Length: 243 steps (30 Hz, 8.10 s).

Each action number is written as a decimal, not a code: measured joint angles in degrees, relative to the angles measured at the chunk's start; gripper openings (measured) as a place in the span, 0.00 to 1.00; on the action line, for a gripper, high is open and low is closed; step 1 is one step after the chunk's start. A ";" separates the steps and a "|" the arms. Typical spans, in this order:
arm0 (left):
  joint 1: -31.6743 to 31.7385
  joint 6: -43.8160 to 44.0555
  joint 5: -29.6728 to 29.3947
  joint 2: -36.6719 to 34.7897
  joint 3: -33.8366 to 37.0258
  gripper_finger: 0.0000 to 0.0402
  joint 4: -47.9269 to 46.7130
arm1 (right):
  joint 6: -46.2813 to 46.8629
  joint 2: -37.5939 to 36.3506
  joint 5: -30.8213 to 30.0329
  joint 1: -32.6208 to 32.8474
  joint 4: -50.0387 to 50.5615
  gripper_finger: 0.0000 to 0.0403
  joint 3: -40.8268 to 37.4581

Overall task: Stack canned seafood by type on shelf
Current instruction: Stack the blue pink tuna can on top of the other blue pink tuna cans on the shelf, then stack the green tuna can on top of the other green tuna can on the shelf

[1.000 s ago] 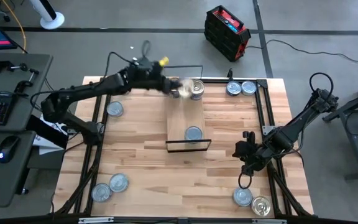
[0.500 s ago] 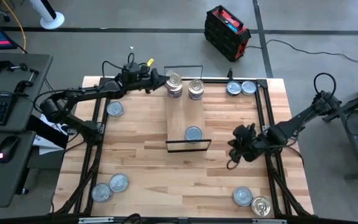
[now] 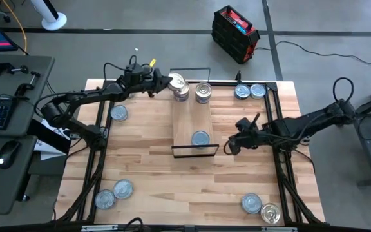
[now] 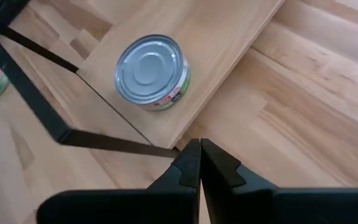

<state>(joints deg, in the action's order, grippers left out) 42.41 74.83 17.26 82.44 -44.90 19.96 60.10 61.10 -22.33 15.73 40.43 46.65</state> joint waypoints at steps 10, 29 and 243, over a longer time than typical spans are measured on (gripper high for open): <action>-3.05 1.09 -7.49 0.01 0.08 0.51 -2.09 | -6.61 0.00 4.08 -3.69 -0.01 0.00 0.00; -6.24 3.73 -14.84 2.09 -0.22 0.52 -1.62 | -9.18 0.00 4.53 -3.76 0.04 0.00 0.00; -1.96 -0.54 6.28 5.97 -1.27 0.97 1.54 | -36.32 30.16 24.21 -38.62 -39.04 0.00 17.35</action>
<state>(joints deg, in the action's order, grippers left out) 40.45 74.29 23.54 88.42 -46.17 21.50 23.78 91.26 1.88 -22.90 1.39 64.01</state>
